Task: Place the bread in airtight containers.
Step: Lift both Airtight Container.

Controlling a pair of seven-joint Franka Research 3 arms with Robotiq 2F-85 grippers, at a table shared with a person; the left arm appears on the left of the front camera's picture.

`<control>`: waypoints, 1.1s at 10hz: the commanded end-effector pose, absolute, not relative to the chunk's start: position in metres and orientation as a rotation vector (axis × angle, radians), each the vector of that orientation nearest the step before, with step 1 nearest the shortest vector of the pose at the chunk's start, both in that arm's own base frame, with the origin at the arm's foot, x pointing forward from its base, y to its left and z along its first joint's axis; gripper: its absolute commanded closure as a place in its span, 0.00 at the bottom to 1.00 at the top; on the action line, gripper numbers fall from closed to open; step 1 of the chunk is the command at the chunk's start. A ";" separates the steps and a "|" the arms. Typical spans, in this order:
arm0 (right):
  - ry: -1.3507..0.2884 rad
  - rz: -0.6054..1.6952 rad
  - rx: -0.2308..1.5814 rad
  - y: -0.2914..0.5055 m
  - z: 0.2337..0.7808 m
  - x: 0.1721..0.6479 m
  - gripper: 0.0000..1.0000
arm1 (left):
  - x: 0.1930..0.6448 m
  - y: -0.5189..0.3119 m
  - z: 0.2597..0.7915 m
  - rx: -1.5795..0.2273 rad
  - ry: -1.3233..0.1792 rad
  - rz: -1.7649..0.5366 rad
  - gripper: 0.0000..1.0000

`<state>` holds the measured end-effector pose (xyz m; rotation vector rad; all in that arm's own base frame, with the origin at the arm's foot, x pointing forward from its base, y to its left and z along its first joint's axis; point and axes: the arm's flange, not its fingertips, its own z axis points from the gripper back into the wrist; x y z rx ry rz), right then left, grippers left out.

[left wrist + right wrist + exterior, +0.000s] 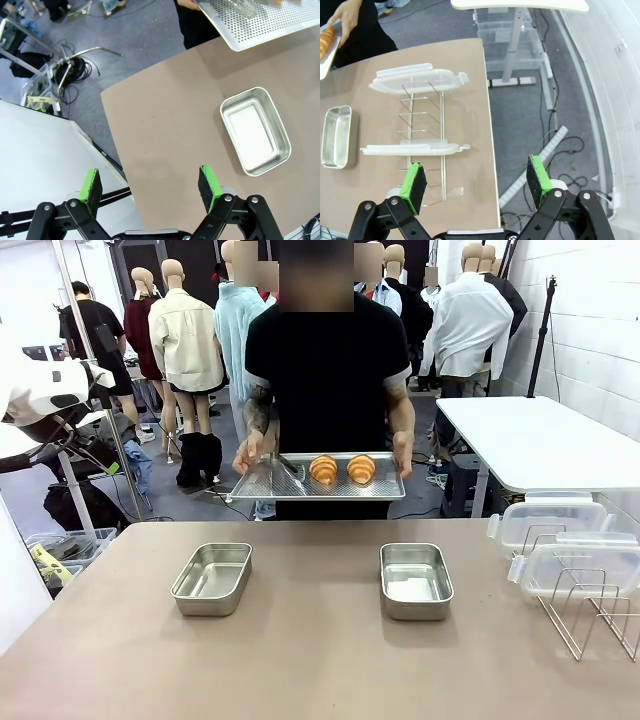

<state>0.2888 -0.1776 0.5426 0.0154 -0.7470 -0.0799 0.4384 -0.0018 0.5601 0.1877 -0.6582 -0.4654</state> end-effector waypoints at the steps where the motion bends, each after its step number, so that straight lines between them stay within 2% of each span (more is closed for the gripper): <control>1: -0.740 -0.073 0.025 -0.179 0.539 0.288 0.00 | 0.436 0.001 0.560 0.199 -0.656 -0.477 0.00; 11: -0.740 -0.073 0.025 -0.179 0.539 0.288 0.00 | 0.436 0.001 0.560 0.199 -0.656 -0.477 0.00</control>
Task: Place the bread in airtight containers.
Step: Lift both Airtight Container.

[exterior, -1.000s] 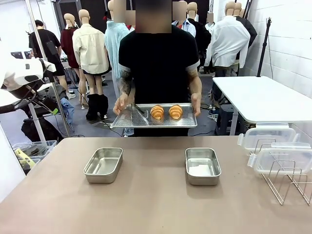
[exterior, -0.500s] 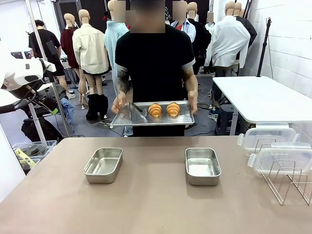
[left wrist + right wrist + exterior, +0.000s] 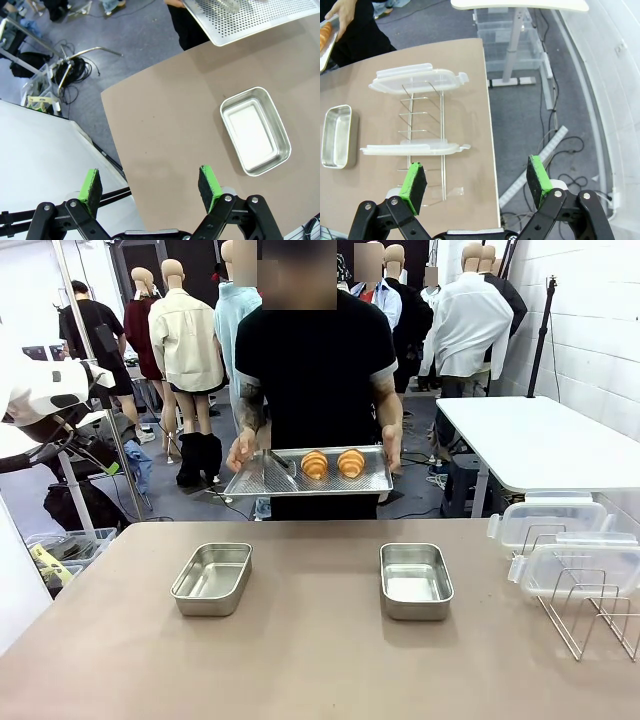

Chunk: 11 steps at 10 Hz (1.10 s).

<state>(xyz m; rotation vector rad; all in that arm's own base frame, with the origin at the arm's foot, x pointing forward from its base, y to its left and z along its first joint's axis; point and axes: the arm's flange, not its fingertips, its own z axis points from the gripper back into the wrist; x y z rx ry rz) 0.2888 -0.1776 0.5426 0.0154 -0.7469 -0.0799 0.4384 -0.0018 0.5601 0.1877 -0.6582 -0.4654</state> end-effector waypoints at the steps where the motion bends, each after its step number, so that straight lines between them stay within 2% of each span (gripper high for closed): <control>1: -0.740 -0.073 0.025 -0.179 0.539 0.288 0.00 | 0.436 0.001 0.560 0.199 -0.656 -0.477 0.00; 7: -0.747 -0.080 0.015 -0.178 0.543 0.289 0.00 | 0.438 -0.002 0.560 0.188 -0.658 -0.465 0.00; 8: -0.725 -0.105 0.028 -0.157 0.558 0.298 0.00 | 0.450 -0.028 0.562 0.166 -0.654 -0.482 0.00; 11: -0.574 0.114 -0.015 -0.028 0.587 0.349 0.00 | 0.479 -0.108 0.564 0.189 -0.609 -0.477 0.00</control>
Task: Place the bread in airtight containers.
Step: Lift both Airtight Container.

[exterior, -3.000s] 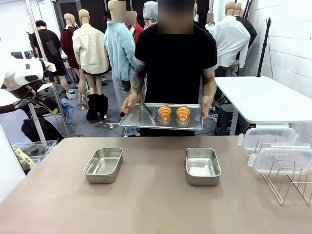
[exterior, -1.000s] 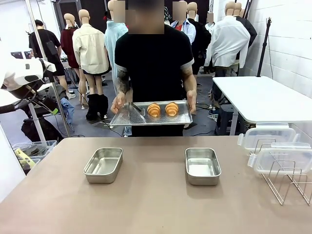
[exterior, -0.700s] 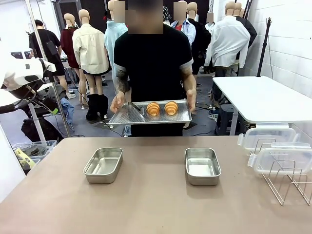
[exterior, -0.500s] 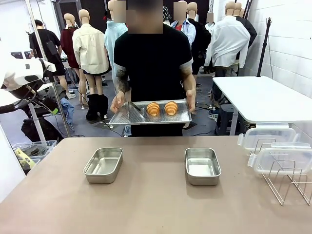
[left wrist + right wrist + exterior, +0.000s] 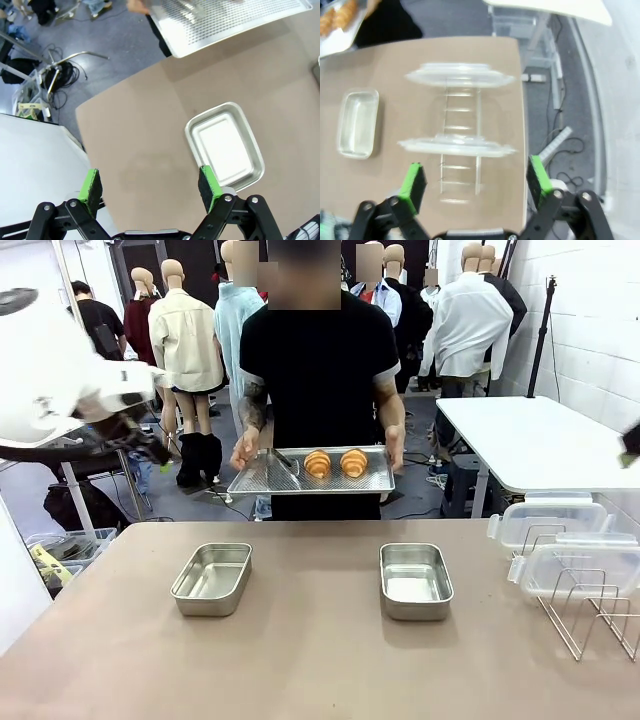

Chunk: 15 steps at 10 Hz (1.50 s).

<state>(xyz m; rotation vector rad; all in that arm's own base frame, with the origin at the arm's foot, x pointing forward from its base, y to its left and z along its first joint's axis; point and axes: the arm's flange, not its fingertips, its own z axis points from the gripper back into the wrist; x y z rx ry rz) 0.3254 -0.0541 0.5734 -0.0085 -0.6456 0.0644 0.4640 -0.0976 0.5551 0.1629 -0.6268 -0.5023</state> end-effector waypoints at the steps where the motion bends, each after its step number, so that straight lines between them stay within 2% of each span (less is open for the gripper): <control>1: -0.500 0.131 -0.015 0.004 0.590 0.368 0.00 | 0.485 -0.117 0.563 0.175 -0.581 -0.452 0.00; 3: -0.277 0.132 0.091 0.050 0.580 0.403 0.00 | 0.492 -0.110 0.550 0.091 -0.496 -0.316 0.00; 4: -0.216 0.106 0.083 0.074 0.568 0.416 0.00 | 0.489 -0.106 0.539 0.069 -0.460 -0.273 0.00; 7: -0.187 0.054 0.124 0.116 0.513 0.447 0.00 | 0.497 -0.095 0.486 -0.026 -0.324 -0.120 0.00; 9: -0.225 0.032 0.124 0.133 0.487 0.451 0.00 | 0.505 -0.095 0.450 -0.053 -0.225 -0.005 0.00; 10: -0.264 0.034 0.068 0.116 0.500 0.428 0.00 | 0.495 -0.091 0.475 -0.011 -0.309 -0.140 0.00; 11: -0.184 0.068 0.111 0.125 0.493 0.453 0.00 | 0.495 -0.091 0.475 -0.011 -0.309 -0.140 0.00; 13: -0.213 0.060 0.107 0.127 0.494 0.448 0.00 | 0.510 -0.094 0.436 -0.081 -0.242 -0.077 0.00; 15: -0.145 0.099 0.125 0.143 0.454 0.482 0.00 | 0.532 -0.085 0.397 -0.104 -0.180 -0.008 0.00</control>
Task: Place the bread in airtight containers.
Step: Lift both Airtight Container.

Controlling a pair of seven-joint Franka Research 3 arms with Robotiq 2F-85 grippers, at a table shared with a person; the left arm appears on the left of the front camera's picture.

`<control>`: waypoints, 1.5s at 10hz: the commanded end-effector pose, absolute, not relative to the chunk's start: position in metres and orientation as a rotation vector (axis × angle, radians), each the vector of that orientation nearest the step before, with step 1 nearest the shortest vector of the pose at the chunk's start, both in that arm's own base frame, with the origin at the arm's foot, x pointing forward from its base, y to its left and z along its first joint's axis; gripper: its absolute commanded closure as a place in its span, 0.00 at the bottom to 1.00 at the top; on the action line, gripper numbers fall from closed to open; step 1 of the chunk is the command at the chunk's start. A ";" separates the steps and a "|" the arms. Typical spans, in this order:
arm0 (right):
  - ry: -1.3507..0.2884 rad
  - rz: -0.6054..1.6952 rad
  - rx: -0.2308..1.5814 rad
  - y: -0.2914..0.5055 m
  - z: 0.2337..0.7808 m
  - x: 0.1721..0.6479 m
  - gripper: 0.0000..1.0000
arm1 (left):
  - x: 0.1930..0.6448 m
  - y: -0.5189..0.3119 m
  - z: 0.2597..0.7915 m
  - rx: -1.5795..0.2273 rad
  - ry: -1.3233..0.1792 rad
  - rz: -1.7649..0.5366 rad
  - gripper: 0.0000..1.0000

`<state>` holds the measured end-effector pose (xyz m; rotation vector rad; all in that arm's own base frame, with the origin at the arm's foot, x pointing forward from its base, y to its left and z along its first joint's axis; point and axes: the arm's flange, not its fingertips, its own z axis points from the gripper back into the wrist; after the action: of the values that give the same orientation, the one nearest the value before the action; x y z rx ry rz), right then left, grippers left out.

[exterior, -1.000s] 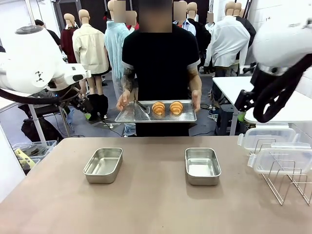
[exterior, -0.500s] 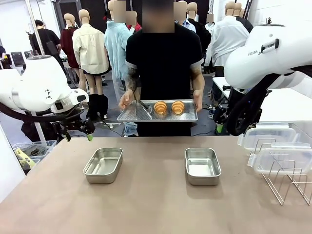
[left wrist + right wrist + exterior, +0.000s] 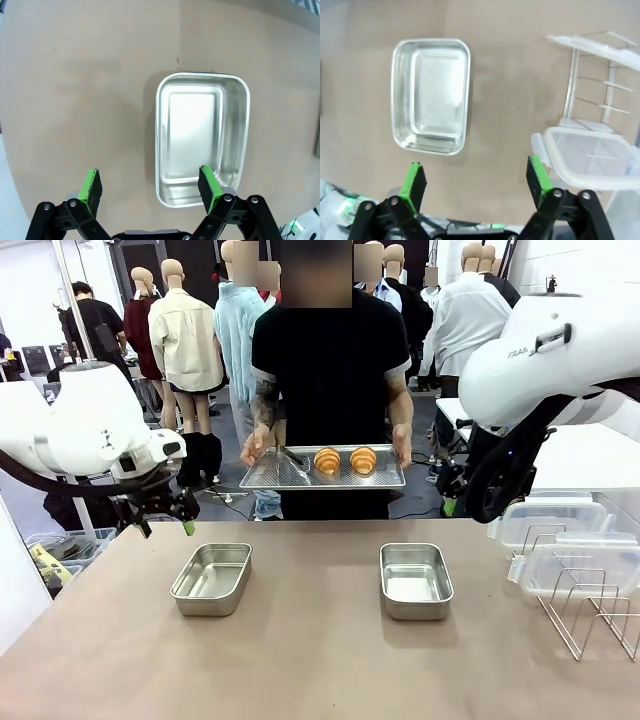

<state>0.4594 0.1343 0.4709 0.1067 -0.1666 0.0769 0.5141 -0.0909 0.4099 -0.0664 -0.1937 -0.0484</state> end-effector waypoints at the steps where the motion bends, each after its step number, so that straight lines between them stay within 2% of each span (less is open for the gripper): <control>1: -0.122 0.106 0.105 0.149 0.436 0.488 0.00 | 0.528 -0.085 0.385 -0.093 -0.157 0.015 0.00; 2: -0.111 0.102 0.095 0.156 0.417 0.498 0.00 | 0.527 -0.087 0.376 -0.044 -0.153 0.017 0.00; 4: -0.102 0.089 0.086 0.159 0.386 0.502 0.00 | 0.527 -0.093 0.349 -0.046 -0.088 -0.052 0.00; 7: -0.078 0.122 0.046 0.165 0.350 0.516 0.00 | 0.532 -0.099 0.328 -0.034 -0.077 -0.071 0.00; 11: -0.072 0.126 0.053 0.170 0.325 0.529 0.00 | 0.543 -0.099 0.310 -0.040 -0.024 -0.052 0.00; 12: -0.084 0.123 0.044 0.169 0.325 0.530 0.05 | 0.545 -0.100 0.307 -0.036 -0.025 -0.057 0.08; 15: -0.082 0.125 0.045 0.171 0.324 0.529 0.65 | 0.543 -0.103 0.308 -0.038 -0.013 -0.056 0.68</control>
<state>0.5274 0.1680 0.3248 0.0668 -0.0610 0.1460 0.5394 -0.1015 0.3045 -0.0535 -0.0210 -0.0560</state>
